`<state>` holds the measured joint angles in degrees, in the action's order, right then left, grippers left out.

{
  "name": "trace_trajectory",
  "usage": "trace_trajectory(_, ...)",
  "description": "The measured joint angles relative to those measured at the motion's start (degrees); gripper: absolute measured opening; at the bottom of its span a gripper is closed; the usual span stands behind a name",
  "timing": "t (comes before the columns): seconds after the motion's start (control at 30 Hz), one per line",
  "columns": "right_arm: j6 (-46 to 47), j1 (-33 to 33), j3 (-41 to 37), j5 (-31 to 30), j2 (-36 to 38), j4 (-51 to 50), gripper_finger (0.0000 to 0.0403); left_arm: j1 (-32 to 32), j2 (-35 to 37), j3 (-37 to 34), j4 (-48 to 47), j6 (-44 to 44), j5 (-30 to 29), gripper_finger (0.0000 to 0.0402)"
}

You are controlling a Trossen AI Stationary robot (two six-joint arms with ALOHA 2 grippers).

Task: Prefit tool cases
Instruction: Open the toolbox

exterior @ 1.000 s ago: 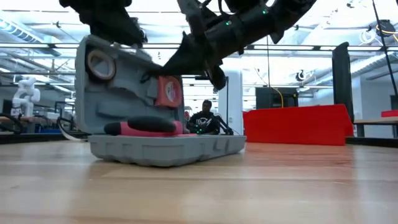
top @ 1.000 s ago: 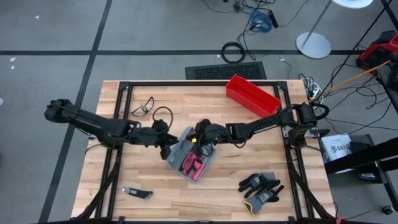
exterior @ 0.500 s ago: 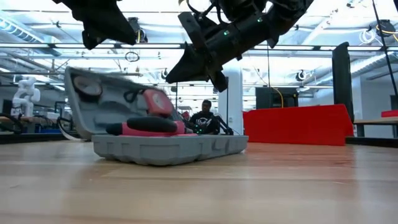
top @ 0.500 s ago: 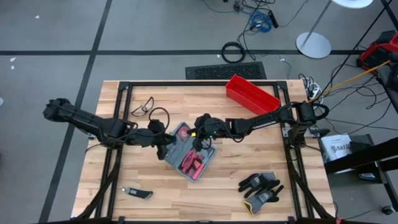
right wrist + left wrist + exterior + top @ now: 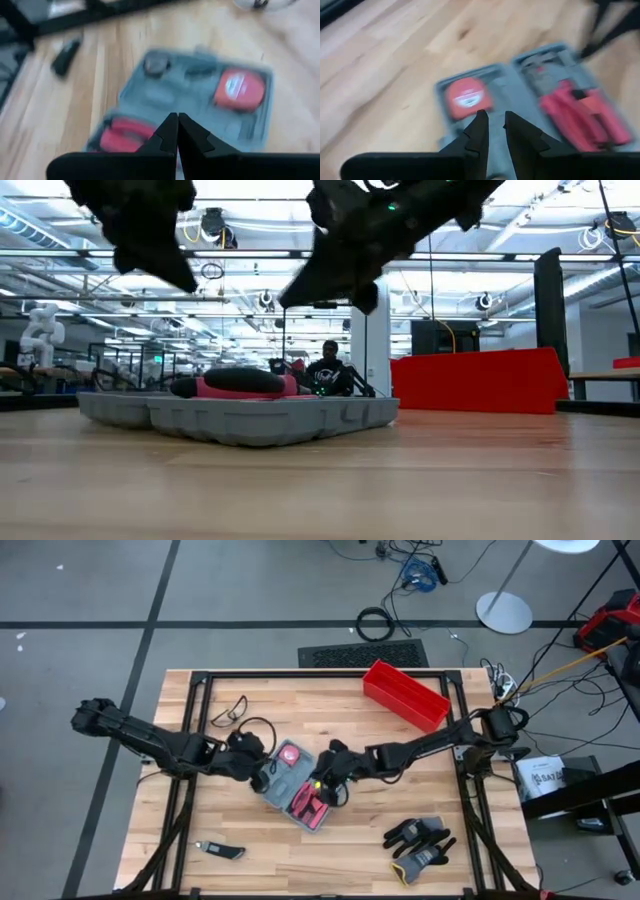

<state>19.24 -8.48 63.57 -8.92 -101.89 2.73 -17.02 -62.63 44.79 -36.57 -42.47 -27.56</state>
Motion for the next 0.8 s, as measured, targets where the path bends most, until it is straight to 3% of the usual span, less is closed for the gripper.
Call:
trace_trajectory(0.23,5.37,-3.38,0.0,-3.55,0.11,-14.12,0.0,0.24,-2.53,-0.22,-11.76,-7.15,-3.19,0.0068)
trace_trajectory(0.47,14.09,-6.33,-0.16,-6.05,0.11,-29.54,0.0,2.13,-9.33,-0.24,-16.18,-9.65,-2.93,0.0068)
trace_trajectory(0.63,18.47,-8.83,-0.53,0.45,-0.14,-28.92,0.0,3.11,-15.81,-0.24,-16.51,-9.72,2.06,0.0068)
trace_trajectory(0.8,20.3,-10.83,-0.63,3.12,-1.47,-24.01,0.0,3.13,-22.32,-0.24,-16.46,-9.72,3.44,0.0068)
